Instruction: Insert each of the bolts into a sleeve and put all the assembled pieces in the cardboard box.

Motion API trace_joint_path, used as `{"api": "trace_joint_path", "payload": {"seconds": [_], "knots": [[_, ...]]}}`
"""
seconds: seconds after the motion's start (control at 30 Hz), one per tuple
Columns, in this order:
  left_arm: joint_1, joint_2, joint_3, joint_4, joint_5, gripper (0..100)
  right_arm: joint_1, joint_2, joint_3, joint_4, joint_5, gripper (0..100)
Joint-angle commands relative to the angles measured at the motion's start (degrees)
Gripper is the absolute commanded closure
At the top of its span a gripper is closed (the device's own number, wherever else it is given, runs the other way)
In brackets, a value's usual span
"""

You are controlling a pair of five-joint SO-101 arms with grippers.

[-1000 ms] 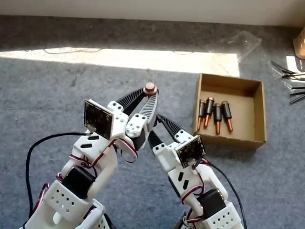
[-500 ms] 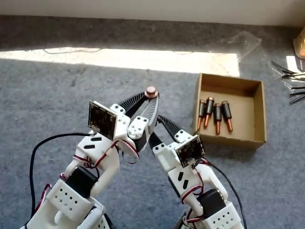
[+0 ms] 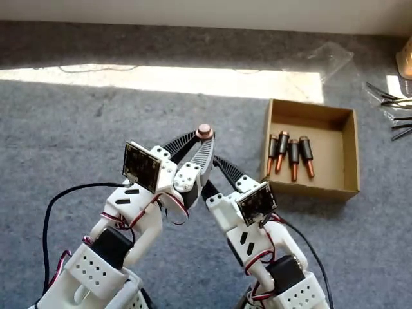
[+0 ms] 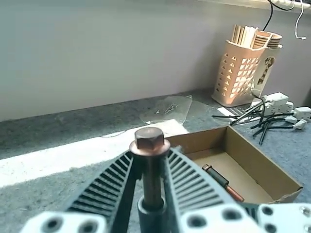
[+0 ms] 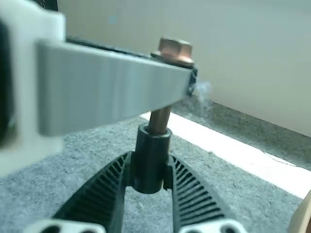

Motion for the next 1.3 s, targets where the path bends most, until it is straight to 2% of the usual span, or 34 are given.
{"api": "trace_joint_path", "payload": {"seconds": [0.0, 0.7, 0.97, 1.27], "knots": [[0.13, -0.22, -0.13, -0.62, 0.18, 99, -0.48, -0.66, 6.2, -1.54, 0.62, 99.3], [-0.04, -0.22, 1.36, -0.62, 0.09, 98, -0.48, -0.66, 6.2, -1.54, 0.62, 99.3], [-3.38, -0.13, 1.36, 1.67, 0.44, 78, -0.48, -0.66, 6.2, -1.54, 0.62, 99.3], [-3.56, -0.13, 0.92, 1.49, 0.26, 75, -0.48, -0.66, 6.2, -1.54, 0.62, 99.3]]}}
